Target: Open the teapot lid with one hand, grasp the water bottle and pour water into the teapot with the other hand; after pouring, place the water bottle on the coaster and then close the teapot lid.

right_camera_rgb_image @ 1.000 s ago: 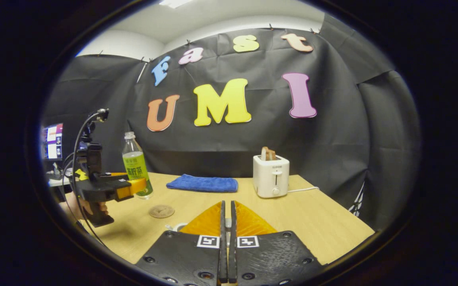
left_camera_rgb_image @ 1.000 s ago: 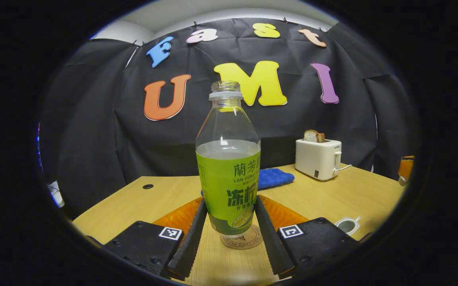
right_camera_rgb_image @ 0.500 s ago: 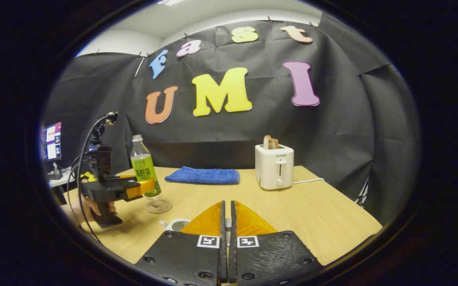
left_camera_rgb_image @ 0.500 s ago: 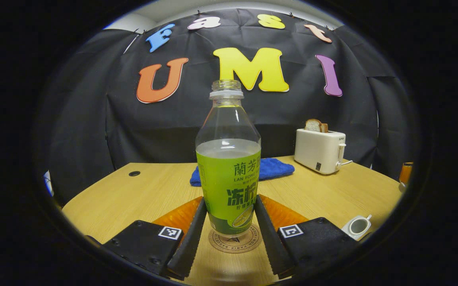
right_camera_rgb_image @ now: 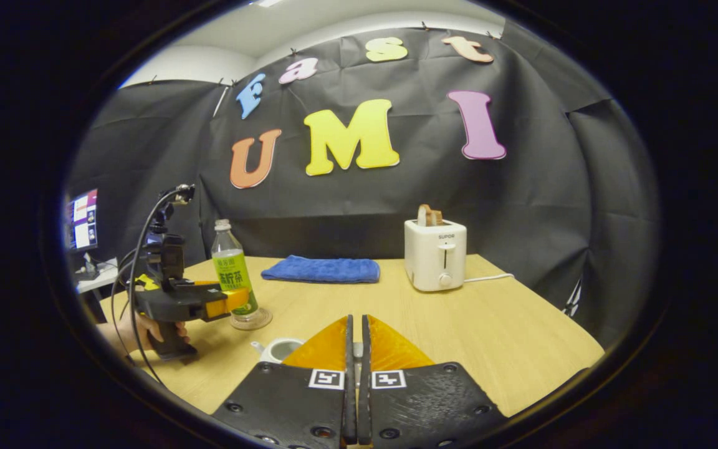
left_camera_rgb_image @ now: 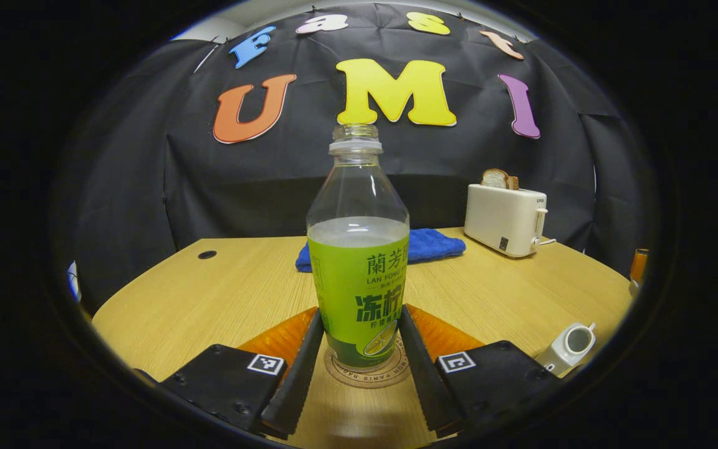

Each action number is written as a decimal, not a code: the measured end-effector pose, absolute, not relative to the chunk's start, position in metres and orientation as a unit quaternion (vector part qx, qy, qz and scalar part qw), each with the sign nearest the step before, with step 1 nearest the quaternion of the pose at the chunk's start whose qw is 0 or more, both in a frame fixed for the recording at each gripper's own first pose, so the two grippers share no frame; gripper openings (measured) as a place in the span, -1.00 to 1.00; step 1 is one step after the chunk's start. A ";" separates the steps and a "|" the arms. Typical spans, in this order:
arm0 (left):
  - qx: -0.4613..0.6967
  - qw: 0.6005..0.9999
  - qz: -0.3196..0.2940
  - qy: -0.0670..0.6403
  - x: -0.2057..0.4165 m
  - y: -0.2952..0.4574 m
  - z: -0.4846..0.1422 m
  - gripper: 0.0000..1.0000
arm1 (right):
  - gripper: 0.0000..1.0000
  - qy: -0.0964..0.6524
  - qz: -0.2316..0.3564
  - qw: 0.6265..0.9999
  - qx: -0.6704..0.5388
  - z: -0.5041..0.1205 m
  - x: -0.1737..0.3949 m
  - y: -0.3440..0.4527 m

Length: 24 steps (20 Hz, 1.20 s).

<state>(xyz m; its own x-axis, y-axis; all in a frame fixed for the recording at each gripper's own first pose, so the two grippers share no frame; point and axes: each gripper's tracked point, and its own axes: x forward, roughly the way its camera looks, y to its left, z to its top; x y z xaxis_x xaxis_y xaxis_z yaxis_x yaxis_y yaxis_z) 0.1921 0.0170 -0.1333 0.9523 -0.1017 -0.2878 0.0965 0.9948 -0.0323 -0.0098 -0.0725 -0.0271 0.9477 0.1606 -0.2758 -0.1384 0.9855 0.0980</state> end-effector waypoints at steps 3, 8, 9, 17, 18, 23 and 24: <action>-0.007 0.988 -0.051 0.145 0.192 0.015 -0.133 0.53 | -0.97 0.142 0.076 0.986 0.038 -0.026 -0.011 -0.072; -0.003 0.986 -0.054 0.156 0.189 0.015 -0.139 0.75 | -0.98 0.140 0.075 0.986 0.039 -0.025 -0.011 -0.072; -0.007 0.986 -0.054 0.155 0.188 0.015 -0.138 0.99 | -0.97 0.141 0.076 0.986 0.038 -0.025 -0.011 -0.071; -0.016 0.988 -0.028 0.149 0.154 0.035 -0.120 1.00 | -0.97 0.124 0.101 0.987 0.032 -0.011 -0.004 -0.048; -0.014 0.989 -0.024 0.145 0.144 0.039 -0.116 1.00 | -0.97 0.121 0.110 0.986 0.034 -0.011 -0.002 -0.040; -0.006 0.992 0.020 0.122 0.093 0.075 -0.098 1.00 | -0.97 0.122 0.155 0.980 0.027 -0.021 0.013 -0.002; -0.009 0.992 0.029 0.119 0.085 0.082 -0.095 1.00 | -0.97 0.124 0.160 0.979 0.026 -0.025 0.016 0.002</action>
